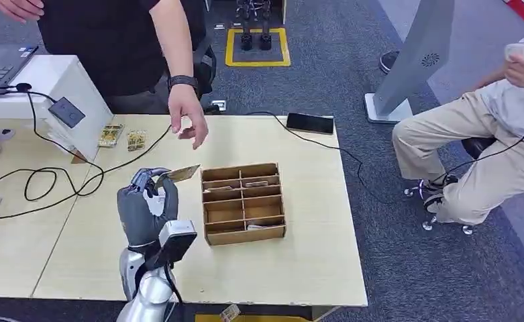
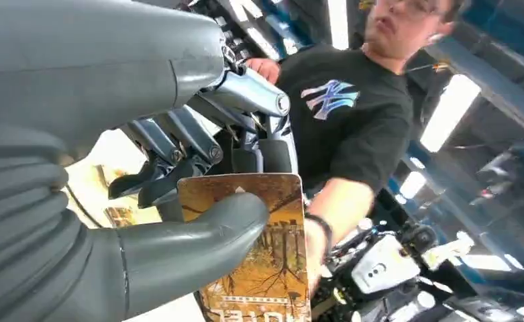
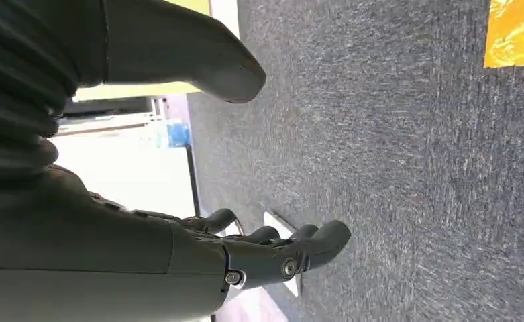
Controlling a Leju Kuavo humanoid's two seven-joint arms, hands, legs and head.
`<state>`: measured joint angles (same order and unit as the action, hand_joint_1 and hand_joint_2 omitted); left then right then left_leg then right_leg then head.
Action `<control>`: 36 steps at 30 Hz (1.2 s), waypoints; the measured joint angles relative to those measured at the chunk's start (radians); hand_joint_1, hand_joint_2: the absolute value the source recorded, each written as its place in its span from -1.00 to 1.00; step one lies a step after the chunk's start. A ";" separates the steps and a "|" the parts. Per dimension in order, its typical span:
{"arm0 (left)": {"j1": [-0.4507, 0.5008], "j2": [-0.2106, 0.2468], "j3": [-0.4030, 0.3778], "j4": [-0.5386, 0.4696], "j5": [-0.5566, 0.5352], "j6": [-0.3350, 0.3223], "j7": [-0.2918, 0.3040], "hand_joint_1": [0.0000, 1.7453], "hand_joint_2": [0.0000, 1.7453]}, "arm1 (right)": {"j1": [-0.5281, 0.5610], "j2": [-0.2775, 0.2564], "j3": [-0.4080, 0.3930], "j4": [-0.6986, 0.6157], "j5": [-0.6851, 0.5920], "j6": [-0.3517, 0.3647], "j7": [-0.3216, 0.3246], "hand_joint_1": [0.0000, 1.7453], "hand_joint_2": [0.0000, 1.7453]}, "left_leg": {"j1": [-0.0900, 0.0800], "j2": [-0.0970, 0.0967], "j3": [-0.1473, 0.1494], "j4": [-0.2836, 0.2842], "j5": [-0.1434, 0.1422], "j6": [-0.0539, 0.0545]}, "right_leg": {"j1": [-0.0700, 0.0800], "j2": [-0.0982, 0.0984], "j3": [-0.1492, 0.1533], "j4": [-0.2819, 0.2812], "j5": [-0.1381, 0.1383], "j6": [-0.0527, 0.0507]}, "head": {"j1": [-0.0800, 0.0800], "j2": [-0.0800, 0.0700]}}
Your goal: Pass the card to the sensor for recognition and then transmit it.
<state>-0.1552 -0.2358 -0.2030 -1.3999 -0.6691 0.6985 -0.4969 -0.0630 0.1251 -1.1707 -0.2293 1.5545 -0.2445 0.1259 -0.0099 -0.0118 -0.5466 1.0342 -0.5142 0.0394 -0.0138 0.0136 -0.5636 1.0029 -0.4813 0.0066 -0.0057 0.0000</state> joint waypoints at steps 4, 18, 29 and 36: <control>-0.104 0.000 -0.034 0.064 0.089 0.000 0.126 1.00 1.00 | -0.004 0.000 0.016 0.000 0.014 0.002 0.002 -1.00 1.00 | 0.000 0.000 0.000 0.000 0.000 0.000 | 0.000 0.000 0.000 0.000 0.000 0.000 | 0.000 0.000; -0.346 0.042 -0.071 0.329 0.222 0.000 0.232 1.00 1.00 | -0.005 -0.002 0.057 0.000 0.016 -0.001 0.011 -1.00 1.00 | 0.000 0.000 -0.001 0.000 0.000 0.000 | 0.000 0.000 0.000 0.000 0.000 0.000 | 0.000 0.000; -0.393 0.039 -0.007 0.431 0.165 0.002 0.219 1.00 1.00 | -0.005 -0.002 0.061 0.001 0.008 -0.001 0.023 -1.00 1.00 | 0.000 0.000 -0.001 0.000 0.000 0.000 | 0.000 0.000 0.000 0.000 0.000 0.000 | 0.000 0.000; -0.396 0.031 0.027 0.456 0.170 0.002 0.182 1.00 1.00 | -0.005 -0.002 0.061 0.001 0.008 -0.002 0.023 -1.00 1.00 | 0.000 0.000 -0.001 0.000 0.000 0.000 | 0.000 0.000 0.000 0.000 0.000 0.000 | 0.000 0.000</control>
<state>-0.5510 -0.2052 -0.1762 -0.9442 -0.4990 0.7000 -0.3151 -0.0680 0.1236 -1.1093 -0.2281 1.5621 -0.2464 0.1488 -0.0095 -0.0117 -0.5479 1.0342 -0.5143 0.0395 -0.0135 0.0135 -0.5640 1.0032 -0.4812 0.0068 -0.0061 0.0000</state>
